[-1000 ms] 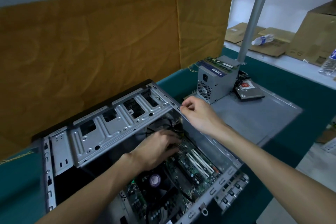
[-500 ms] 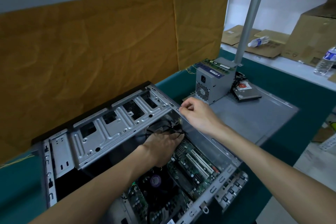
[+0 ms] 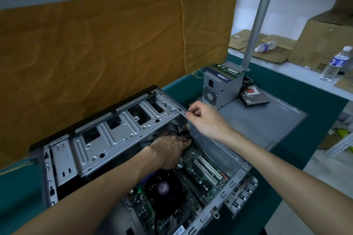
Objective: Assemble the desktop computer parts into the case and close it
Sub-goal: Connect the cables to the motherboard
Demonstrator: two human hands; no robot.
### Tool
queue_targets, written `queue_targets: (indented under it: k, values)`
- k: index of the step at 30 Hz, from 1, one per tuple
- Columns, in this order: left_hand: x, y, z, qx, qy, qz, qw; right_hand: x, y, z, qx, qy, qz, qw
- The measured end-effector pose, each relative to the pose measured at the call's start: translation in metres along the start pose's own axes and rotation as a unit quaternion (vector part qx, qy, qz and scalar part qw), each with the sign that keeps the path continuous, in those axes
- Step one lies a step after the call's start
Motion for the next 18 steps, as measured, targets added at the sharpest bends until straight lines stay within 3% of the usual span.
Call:
queue_targets:
  k: [2, 5, 6, 8, 10, 12, 14, 18]
  values:
    - [-0.006, -0.007, 0.001, 0.004, -0.007, 0.053, 0.999, -0.008, 0.007, 0.008, 0.050, 0.038, 0.017, 0.998]
    - [-0.018, -0.021, 0.009, 0.104, -0.009, 0.168, 0.980, -0.027, 0.014, 0.045, 0.144, 0.191, 0.086, 0.967]
    - [-0.021, -0.025, 0.011, 0.129, -0.012, 0.187, 0.974, -0.032, 0.011, 0.059, 0.116, 0.223, 0.115, 0.961]
    - [-0.026, -0.030, 0.009, 0.131, -0.004, 0.197, 0.972, -0.035, 0.000, 0.084, -0.024, 0.204, 0.186, 0.961]
    - [-0.029, -0.031, 0.004, 0.116, 0.012, 0.174, 0.978, -0.030, -0.009, 0.093, -0.193, 0.071, 0.260, 0.944]
    - [-0.031, -0.030, 0.000, 0.111, 0.026, 0.163, 0.980, -0.026, -0.015, 0.094, -0.328, -0.045, 0.328, 0.885]
    - [-0.032, -0.029, -0.003, 0.096, 0.026, 0.170, 0.980, -0.023, -0.022, 0.087, -0.368, -0.083, 0.357, 0.854]
    - [-0.031, -0.022, -0.003, 0.084, 0.003, 0.180, 0.980, -0.020, -0.033, 0.064, -0.354, -0.099, 0.341, 0.865]
Point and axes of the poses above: each hand's wrist, its own z-axis away from the middle knuckle, its own y-axis out of the back of the hand, x = y × z, the point moved 2 cm from there along -z, towards the middle knuckle, and after that the axes turned 8 degrees about z, right-handed, at the moved point
